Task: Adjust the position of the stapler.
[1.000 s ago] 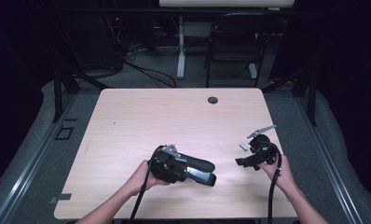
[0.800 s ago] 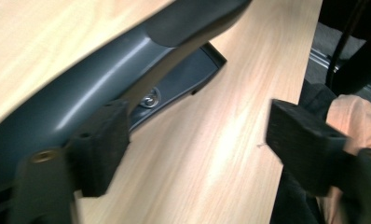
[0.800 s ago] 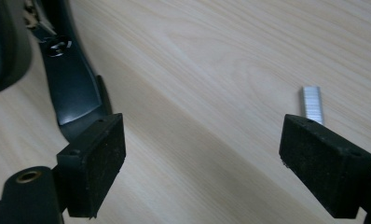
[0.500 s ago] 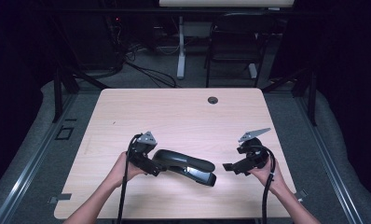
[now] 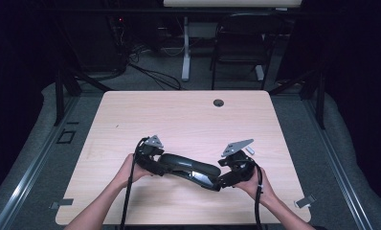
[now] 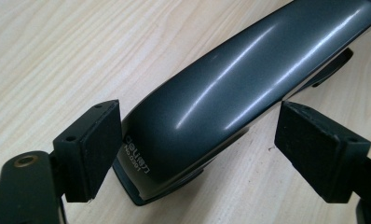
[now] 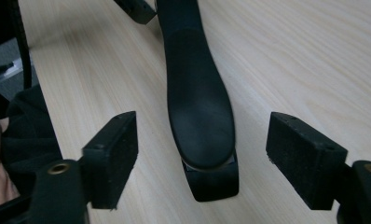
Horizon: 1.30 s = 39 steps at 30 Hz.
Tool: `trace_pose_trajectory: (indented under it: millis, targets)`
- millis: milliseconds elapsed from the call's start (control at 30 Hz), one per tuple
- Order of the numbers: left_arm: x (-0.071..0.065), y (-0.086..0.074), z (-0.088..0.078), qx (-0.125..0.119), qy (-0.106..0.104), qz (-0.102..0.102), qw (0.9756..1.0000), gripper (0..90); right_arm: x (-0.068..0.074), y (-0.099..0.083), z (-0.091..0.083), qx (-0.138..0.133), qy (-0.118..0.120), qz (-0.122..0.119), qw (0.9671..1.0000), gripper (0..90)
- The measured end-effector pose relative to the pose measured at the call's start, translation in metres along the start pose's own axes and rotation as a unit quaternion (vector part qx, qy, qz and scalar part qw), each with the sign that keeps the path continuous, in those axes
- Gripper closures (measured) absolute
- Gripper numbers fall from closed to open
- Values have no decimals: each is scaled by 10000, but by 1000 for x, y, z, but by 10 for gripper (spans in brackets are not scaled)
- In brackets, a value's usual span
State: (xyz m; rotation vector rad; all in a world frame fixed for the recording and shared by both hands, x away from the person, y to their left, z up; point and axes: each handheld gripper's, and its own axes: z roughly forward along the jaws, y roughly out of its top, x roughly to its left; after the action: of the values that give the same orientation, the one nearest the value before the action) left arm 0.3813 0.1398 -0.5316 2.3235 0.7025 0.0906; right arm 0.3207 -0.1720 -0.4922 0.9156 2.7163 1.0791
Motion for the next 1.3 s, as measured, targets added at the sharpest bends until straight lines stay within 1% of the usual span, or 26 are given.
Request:
trace_pose_trajectory:
  millis: [33, 67, 100, 133, 167, 233, 300, 333, 367, 400, 467, 600, 633, 700, 733, 800, 867, 900, 933, 967, 1000, 1033, 1067, 1100, 1233, 1300]
  targets:
    - [1, -2, -1, -37, -15, 47, 10000, 167, 3, 2, 6, 98, -42, -51, 9999, 364]
    - [2, -2, 0, -55, -11, 47, 10000, 171, 3, 3, 8, 116, -77, -73, 9999, 421]
    - [2, -3, 0, -25, 26, 83, 10000, 172, 4, 3, 9, 110, -117, -86, 9998, 458]
    - [0, -4, 1, -2, 147, 121, 9998, 170, 4, 3, 9, 128, -177, -127, 9997, 480]
    - [0, -4, 3, -6, 120, 164, 9998, 167, 4, 3, 10, 127, -169, -128, 9997, 509]
    - [-2, -4, 3, -3, 175, 236, 9996, 163, 3, 2, 10, 148, -150, -125, 9997, 534]
    - [-2, -5, 4, -17, 183, 254, 9995, 160, 4, 2, 10, 151, -163, -153, 9996, 536]
    - [-3, -5, 4, -80, 199, 294, 9993, 156, 6, 1, 11, 155, -253, -234, 9993, 541]
    - [-3, -5, 4, -80, 199, 294, 9993, 155, 6, 1, 11, 165, -253, -287, 9991, 542]
    - [-3, -6, 4, -134, 217, 346, 9991, 156, 7, 1, 11, 151, -274, -291, 9991, 542]
    - [-3, -7, 4, -149, 214, 336, 9991, 157, 6, 1, 11, 179, -262, -310, 9990, 543]
    - [-3, -7, 2, -215, 188, 342, 9990, 199, 3, 0, 10, 175, -228, -214, 9994, 538]
    - [-4, -7, 2, -239, 176, 348, 9990, 199, 1, 0, 9, 212, -220, -206, 9993, 537]
    - [-6, -6, 2, -247, 198, 375, 9988, 225, -4, -2, 8, 164, -211, -141, 9995, 532]
    - [-6, -6, 2, -246, 197, 375, 9988, 229, -4, -2, 7, 202, -219, -139, 9995, 531]
    - [-5, -6, 2, -257, 189, 361, 9988, 232, -5, -2, 7, 183, -237, -145, 9994, 529]
    - [-5, -6, 2, -277, 177, 348, 9989, 230, -5, -2, 7, 186, -240, -119, 9995, 529]
    - [-7, -5, 6, -281, 188, 323, 9989, 186, -4, -2, 7, 208, -276, -140, 9993, 529]
    - [-9, -3, 9, -254, 244, 369, 9987, 163, -4, -1, 7, 227, -285, -184, 9992, 530]
    - [-9, -3, 9, -254, 244, 369, 9987, 144, -4, -1, 7, 211, -286, -177, 9992, 531]
    - [-12, -1, 11, -265, 277, 506, 9980, 140, -4, -1, 7, 233, -280, -203, 9991, 532]
    - [-12, 0, 12, -295, 208, 539, 9979, 142, -4, -2, 7, 203, -279, -171, 9993, 533]
    - [-12, 1, 13, -284, 188, 560, 9978, 143, -5, -2, 6, 244, -251, -170, 9992, 533]
    - [-12, 1, 13, -285, 193, 586, 9977, 143, -5, -2, 6, 221, -260, -160, 9993, 533]
    - [-11, 1, 12, -304, 136, 567, 9978, 154, -5, -2, 6, 265, -305, -226, 9989, 534]
    - [-8, 0, 9, -394, 19, 488, 9980, 174, -5, -1, 6, 261, -312, -228, 9989, 532]
